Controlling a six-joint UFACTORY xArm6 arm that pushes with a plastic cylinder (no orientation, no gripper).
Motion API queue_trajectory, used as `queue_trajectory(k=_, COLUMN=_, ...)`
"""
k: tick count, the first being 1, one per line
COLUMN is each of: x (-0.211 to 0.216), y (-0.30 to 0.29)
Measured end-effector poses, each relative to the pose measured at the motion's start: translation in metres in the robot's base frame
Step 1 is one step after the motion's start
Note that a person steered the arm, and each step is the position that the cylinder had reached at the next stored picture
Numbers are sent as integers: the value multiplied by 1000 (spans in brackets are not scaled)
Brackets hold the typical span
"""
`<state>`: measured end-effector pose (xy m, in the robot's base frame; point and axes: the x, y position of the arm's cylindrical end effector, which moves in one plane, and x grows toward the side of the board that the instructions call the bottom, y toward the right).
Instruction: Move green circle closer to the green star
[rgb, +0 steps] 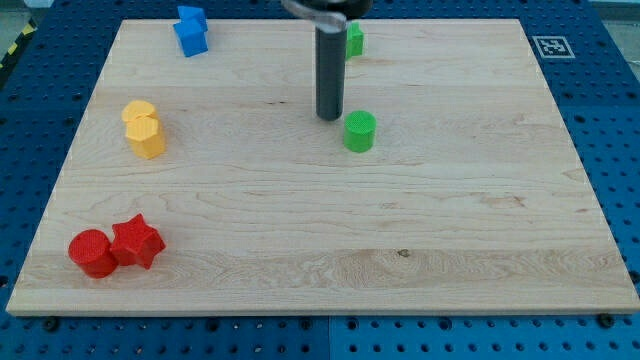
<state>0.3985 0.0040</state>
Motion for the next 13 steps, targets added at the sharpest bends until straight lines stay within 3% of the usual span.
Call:
queue_trajectory(k=2, x=81, y=3)
queue_trajectory(k=5, x=76, y=47)
queue_trajectory(k=7, x=33, y=47)
queue_trajectory(k=13, x=28, y=37)
